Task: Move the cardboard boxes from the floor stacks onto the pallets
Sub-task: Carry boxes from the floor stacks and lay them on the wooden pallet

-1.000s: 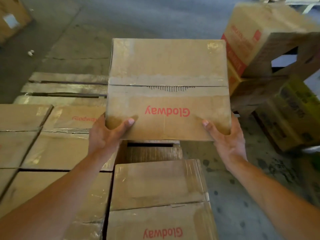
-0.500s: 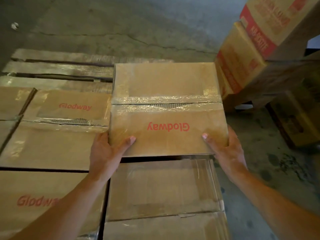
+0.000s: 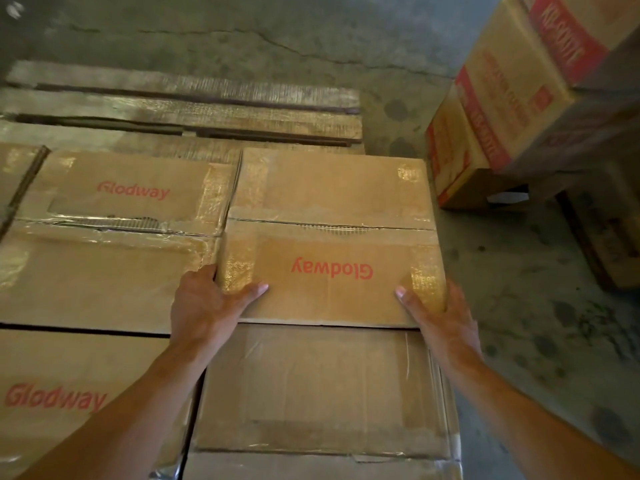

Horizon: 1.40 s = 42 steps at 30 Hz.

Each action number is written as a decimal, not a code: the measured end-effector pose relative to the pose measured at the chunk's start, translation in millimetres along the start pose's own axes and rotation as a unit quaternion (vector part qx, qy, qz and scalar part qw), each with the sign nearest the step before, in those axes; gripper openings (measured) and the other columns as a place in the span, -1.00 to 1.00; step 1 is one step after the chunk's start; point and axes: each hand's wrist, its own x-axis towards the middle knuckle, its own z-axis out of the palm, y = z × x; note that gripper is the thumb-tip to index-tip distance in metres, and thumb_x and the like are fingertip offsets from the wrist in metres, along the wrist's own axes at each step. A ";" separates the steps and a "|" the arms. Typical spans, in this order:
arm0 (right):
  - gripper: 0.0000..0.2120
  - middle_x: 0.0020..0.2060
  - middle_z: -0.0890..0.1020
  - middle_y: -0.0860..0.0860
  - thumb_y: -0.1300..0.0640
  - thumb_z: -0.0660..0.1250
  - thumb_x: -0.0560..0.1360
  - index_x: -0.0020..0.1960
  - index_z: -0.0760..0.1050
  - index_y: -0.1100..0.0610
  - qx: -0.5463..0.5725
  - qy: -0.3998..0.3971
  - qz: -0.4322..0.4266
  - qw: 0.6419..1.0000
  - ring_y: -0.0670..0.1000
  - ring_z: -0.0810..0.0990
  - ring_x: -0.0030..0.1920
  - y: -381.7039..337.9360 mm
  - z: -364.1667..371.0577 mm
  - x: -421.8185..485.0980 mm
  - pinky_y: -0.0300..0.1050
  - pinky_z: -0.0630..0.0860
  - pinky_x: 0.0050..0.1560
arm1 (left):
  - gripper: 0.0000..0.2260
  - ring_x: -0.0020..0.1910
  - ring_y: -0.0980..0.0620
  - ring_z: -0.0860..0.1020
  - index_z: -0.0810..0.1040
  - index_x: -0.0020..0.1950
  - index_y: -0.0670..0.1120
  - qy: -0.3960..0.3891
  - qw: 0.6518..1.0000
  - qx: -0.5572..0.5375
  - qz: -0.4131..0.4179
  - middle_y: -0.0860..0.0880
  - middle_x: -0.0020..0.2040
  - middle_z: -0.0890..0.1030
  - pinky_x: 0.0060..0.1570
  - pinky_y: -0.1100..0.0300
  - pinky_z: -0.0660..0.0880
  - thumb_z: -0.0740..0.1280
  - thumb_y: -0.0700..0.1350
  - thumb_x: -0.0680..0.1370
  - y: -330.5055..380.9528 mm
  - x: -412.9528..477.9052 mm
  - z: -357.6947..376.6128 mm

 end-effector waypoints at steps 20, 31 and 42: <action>-0.13 0.23 0.54 -0.05 -0.52 0.38 0.27 0.46 0.29 -0.17 -0.036 -0.041 0.021 0.998 0.17 0.51 0.31 13.6 2.4 -6.3 0.22 0.47 0.27 | -0.22 0.18 -0.20 0.57 0.42 0.23 -0.21 -0.058 0.976 0.205 -0.050 -0.18 0.16 0.60 -0.06 0.12 0.40 0.61 0.25 0.26 12.4 0.3 -8.0; -0.12 0.26 0.58 -0.06 -0.49 0.37 0.25 0.47 0.34 -0.14 -0.049 -0.074 0.006 0.996 0.08 0.53 0.29 18.5 -7.3 -8.0 0.08 0.48 0.26 | -0.46 0.16 -0.17 0.57 0.44 -0.20 -0.12 -0.107 0.957 0.263 -0.067 -0.13 0.04 0.63 -0.08 0.12 0.39 0.61 0.25 0.25 28.5 1.2 -14.2; -0.46 0.26 0.47 -0.17 -0.12 0.35 0.58 0.47 0.20 -0.17 0.059 -0.157 0.057 0.984 0.00 0.44 0.34 23.5 -2.0 -1.8 0.02 0.39 0.31 | -0.34 0.23 -0.33 0.44 0.33 0.33 -0.16 -0.027 0.989 0.146 -0.011 -0.30 0.25 0.41 0.15 -0.06 0.41 0.60 -0.22 0.34 31.6 -13.9 11.1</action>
